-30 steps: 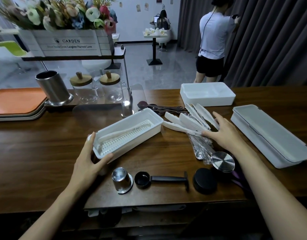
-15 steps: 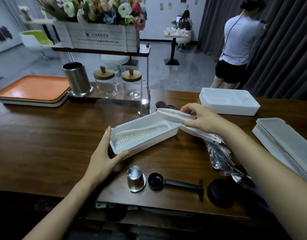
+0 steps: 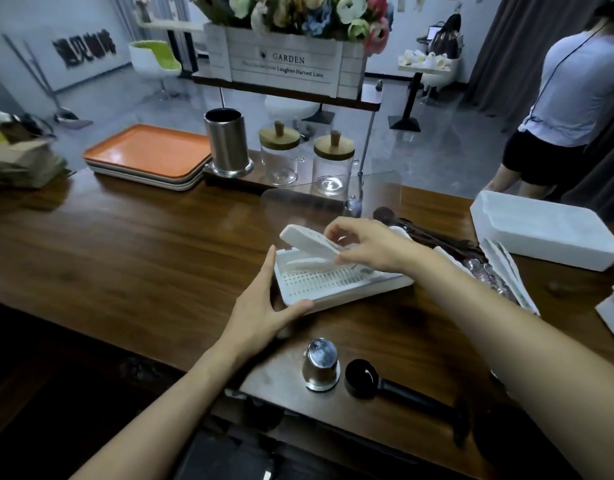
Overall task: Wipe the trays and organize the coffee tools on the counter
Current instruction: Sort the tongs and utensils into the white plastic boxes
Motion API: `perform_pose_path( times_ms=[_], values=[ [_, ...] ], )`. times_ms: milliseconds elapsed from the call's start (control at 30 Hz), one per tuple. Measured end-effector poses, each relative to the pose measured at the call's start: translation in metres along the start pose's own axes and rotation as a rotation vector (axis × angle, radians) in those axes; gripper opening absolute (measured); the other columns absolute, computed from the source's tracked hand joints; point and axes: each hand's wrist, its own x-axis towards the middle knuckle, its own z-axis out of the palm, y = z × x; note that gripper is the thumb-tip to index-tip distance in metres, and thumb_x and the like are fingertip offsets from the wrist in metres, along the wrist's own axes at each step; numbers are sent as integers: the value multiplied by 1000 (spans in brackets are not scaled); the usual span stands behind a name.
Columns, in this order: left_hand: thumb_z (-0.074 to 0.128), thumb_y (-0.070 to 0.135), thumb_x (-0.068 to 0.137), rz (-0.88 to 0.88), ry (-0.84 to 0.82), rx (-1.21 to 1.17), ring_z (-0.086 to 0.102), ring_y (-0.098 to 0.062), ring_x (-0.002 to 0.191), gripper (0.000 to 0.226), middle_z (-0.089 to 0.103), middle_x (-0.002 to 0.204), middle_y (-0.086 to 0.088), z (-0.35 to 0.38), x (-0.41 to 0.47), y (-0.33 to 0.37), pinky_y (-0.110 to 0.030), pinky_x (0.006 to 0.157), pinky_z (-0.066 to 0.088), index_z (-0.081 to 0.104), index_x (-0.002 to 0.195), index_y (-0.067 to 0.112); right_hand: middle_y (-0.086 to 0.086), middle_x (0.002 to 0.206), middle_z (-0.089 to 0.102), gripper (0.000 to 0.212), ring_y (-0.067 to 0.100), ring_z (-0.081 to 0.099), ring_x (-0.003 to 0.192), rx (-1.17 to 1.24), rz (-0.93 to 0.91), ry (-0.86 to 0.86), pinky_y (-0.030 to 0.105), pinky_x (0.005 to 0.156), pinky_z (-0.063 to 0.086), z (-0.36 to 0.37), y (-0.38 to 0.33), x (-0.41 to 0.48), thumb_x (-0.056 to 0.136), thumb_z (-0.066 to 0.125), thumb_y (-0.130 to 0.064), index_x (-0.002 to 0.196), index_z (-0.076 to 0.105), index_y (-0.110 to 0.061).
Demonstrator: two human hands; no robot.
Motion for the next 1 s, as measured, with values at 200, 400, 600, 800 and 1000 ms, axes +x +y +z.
perform_pose_path(
  times_ms=[200,400,600,800,1000],
  values=[
    [74,80,65,-1,8,1,34,9,141,120,36,153,36,1,1,-2,-22,112,32,5,158,50,-8,119,65,35,11,60,110,-184,43,-87,29,97,49,13,12,3,87,76,-21,118,64,-31],
    [72,83,63,6,-4,8,38,5,140,120,39,155,28,0,1,-3,-28,115,34,4,158,52,-2,118,61,33,16,56,109,-355,36,-71,32,90,47,23,16,5,87,76,-25,119,67,-26],
    [74,79,67,17,0,-2,37,5,140,119,38,156,28,0,1,-4,-23,110,33,2,158,51,-5,101,59,38,14,56,94,-326,61,-98,25,77,43,25,17,8,86,78,-29,122,67,-25],
    [76,76,69,35,-2,-41,35,8,141,117,37,155,31,-1,1,-4,-26,113,32,4,158,51,-6,107,65,42,6,59,97,-98,145,-115,15,80,40,22,21,-4,91,73,-24,132,65,-29],
    [75,74,69,57,-28,-54,36,5,142,117,38,157,24,-2,2,-9,-29,116,32,5,159,48,-14,109,69,28,3,62,100,-71,219,165,27,90,50,-4,22,-56,95,67,-29,123,71,-31]
  ],
)
